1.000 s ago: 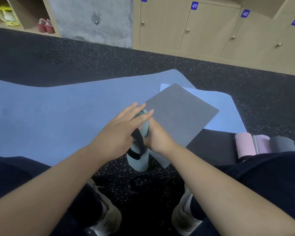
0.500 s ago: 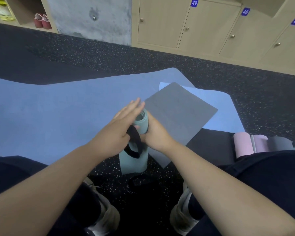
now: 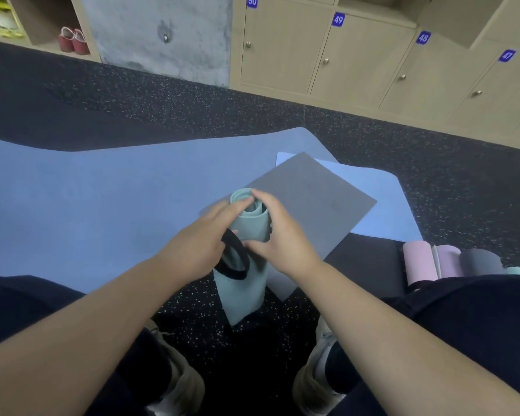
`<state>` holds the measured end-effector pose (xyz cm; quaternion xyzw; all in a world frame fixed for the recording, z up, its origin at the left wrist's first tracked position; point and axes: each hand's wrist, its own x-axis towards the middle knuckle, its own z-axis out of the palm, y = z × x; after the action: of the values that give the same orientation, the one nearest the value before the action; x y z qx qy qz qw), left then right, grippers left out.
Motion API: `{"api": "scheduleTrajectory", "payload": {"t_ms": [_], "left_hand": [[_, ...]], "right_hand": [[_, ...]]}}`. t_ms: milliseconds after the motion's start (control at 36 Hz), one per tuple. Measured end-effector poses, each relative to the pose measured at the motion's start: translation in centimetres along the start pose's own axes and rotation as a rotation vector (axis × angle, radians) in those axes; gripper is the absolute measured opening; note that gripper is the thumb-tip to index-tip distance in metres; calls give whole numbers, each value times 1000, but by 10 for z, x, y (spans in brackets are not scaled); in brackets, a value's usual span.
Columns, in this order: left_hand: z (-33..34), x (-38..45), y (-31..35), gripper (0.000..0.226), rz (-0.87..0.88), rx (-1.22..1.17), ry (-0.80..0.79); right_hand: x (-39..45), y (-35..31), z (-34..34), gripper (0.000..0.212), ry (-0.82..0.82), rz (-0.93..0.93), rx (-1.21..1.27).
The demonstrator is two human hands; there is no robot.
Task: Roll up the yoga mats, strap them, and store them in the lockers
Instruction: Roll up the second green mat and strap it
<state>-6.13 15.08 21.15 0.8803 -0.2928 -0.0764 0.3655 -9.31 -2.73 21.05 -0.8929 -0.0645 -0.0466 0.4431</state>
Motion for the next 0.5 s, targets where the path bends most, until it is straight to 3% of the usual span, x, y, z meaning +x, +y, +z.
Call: {"api": "scheduleTrajectory", "payload": {"t_ms": [500], "left_hand": [[1,5,23,88,3,46,-80]], "right_hand": [[-8,8,-14,97,-33,91,74]]}}
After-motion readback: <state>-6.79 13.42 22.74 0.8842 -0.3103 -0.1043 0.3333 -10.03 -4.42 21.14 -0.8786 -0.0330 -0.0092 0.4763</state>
